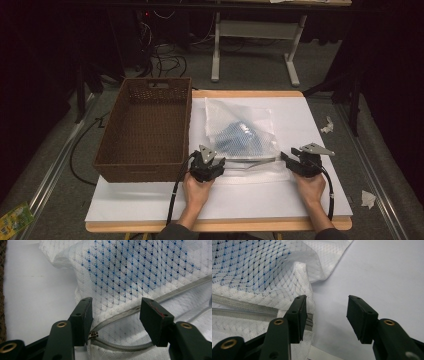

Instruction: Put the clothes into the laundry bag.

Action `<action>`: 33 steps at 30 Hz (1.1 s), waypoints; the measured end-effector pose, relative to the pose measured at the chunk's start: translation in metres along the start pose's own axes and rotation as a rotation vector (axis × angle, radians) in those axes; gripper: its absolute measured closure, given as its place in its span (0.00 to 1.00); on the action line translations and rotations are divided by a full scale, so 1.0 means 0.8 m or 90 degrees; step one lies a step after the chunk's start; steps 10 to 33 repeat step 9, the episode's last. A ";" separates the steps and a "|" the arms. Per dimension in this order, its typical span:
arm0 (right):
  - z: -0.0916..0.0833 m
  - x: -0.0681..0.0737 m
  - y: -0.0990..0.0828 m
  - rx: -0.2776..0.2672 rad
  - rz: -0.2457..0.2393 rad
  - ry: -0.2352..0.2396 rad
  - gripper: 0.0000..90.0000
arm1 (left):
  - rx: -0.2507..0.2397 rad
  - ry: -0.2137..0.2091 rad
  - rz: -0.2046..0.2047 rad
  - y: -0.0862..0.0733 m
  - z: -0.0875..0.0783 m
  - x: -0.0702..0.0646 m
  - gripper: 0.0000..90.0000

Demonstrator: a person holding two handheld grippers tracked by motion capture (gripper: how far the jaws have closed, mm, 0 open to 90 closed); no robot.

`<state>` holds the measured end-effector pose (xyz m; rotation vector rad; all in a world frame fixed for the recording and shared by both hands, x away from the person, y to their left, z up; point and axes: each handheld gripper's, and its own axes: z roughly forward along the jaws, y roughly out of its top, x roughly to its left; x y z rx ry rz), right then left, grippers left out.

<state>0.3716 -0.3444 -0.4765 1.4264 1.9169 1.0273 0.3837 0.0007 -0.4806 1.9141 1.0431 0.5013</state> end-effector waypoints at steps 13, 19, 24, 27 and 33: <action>0.000 0.001 0.000 0.005 -0.006 -0.003 0.53 | 0.000 -0.002 0.005 -0.002 -0.002 -0.002 0.45; 0.000 0.001 0.000 0.005 -0.006 -0.003 0.53 | 0.000 -0.002 0.005 -0.002 -0.002 -0.002 0.45; 0.000 0.001 0.000 0.005 -0.006 -0.003 0.53 | 0.000 -0.002 0.005 -0.002 -0.002 -0.002 0.45; 0.000 0.001 0.000 0.005 -0.006 -0.003 0.53 | 0.000 -0.002 0.005 -0.002 -0.002 -0.002 0.45; 0.000 0.001 0.000 0.005 -0.006 -0.003 0.53 | 0.000 -0.002 0.005 -0.002 -0.002 -0.002 0.45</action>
